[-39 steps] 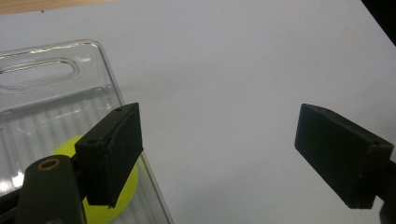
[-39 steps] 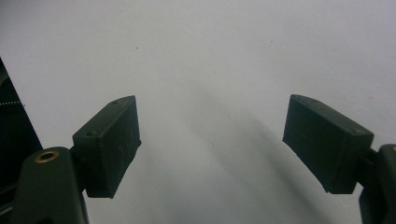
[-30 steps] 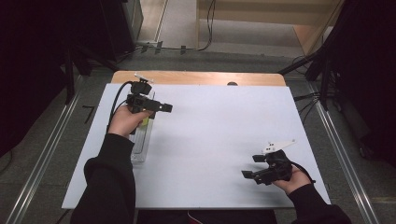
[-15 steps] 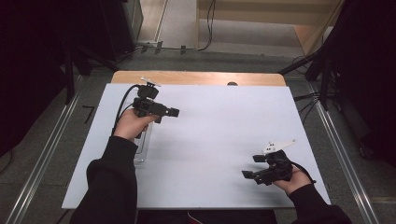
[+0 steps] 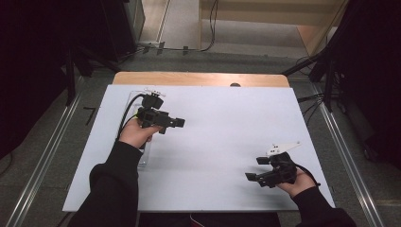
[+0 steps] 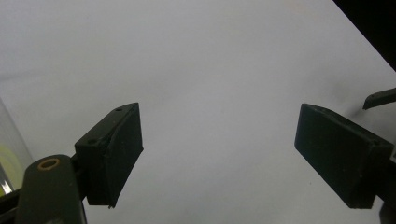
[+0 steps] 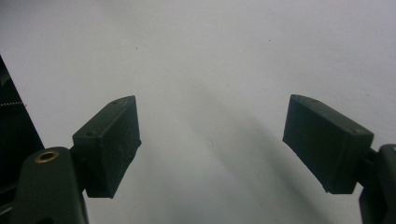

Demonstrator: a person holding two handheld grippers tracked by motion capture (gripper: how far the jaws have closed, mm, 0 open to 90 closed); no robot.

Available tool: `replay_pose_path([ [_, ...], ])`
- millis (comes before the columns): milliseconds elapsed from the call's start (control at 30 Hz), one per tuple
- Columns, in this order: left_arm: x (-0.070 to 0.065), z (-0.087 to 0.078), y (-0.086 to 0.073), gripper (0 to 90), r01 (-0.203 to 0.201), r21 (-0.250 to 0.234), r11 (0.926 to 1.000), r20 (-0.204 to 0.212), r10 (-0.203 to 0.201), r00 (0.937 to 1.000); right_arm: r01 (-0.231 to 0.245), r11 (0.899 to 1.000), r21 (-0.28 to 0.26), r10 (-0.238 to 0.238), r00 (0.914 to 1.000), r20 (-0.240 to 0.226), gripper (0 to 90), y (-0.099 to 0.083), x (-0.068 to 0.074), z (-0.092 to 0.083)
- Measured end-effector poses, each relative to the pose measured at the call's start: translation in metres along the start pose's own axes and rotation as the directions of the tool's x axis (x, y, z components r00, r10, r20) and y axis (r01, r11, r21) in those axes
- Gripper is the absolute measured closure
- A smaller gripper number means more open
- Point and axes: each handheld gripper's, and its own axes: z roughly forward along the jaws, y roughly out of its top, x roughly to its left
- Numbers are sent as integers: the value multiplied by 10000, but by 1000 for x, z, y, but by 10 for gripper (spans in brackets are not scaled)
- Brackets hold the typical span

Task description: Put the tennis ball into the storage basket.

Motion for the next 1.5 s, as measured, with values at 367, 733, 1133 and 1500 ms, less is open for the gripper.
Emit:
replay_pose_path([
  [367,-3,4,-15,154,52,118,9999,171,-54,9998,-1,10000,-29,1,10000,-12,169,0,0,0],
  [733,-18,5,-22,153,-155,300,9994,-123,159,9998,0,10000,-55,0,10000,-3,169,0,0,0],
  [1133,-28,8,-39,153,-517,613,9968,170,507,9986,4,10000,-42,-4,10000,10,169,0,-1,-1],
  [1500,-35,6,-57,153,-785,611,9950,421,760,9962,-25,10000,-23,25,10000,34,169,0,0,0],
])
